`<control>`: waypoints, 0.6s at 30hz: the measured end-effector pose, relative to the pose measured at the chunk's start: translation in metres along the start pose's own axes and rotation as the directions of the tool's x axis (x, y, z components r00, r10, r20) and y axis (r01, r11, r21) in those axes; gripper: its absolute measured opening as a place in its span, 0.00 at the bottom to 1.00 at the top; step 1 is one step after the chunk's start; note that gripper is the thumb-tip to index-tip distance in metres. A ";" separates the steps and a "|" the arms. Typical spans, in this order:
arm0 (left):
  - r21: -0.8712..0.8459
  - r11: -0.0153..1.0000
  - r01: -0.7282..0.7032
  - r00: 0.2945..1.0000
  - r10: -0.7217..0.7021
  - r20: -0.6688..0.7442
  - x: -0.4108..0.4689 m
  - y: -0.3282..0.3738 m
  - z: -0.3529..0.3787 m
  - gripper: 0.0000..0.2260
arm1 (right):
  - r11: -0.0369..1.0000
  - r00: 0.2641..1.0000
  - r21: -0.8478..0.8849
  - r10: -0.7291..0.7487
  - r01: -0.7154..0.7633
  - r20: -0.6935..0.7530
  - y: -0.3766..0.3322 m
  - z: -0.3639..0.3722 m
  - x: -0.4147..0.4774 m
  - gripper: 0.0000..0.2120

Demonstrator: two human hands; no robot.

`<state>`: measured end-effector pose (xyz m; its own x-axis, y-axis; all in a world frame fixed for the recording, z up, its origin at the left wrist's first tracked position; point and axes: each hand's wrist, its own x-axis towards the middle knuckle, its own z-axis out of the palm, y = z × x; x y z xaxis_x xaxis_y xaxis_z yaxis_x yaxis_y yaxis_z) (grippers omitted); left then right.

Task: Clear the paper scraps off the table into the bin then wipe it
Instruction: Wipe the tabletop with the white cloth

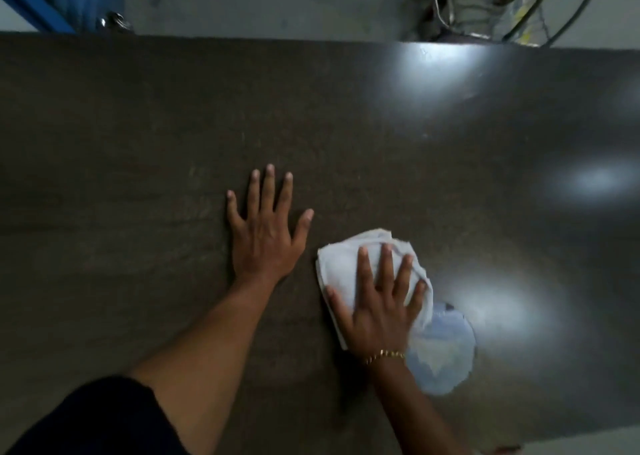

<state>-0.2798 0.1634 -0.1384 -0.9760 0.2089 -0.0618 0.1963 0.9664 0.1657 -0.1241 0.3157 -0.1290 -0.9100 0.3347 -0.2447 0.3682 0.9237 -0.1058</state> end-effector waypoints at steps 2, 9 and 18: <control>0.010 1.000 0.009 1.000 -0.009 0.005 0.000 0.000 0.000 0.33 | 1.000 0.999 0.001 -0.021 0.021 -0.035 -0.006 -0.009 0.055 0.41; 0.049 0.999 0.008 1.000 -0.009 0.024 0.002 -0.001 0.000 0.33 | 0.988 0.987 -0.003 -0.157 0.158 0.018 -0.032 -0.044 0.202 0.41; 0.052 0.999 0.014 1.000 -0.014 -0.001 0.003 -0.002 0.002 0.34 | 0.985 0.985 -0.011 -0.170 0.171 0.042 -0.084 -0.094 0.381 0.41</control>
<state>-0.2827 0.1624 -0.1405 -0.9788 0.1950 -0.0631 0.1871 0.9757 0.1136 -0.5199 0.3834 -0.1229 -0.9506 0.1647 -0.2632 0.2055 0.9692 -0.1355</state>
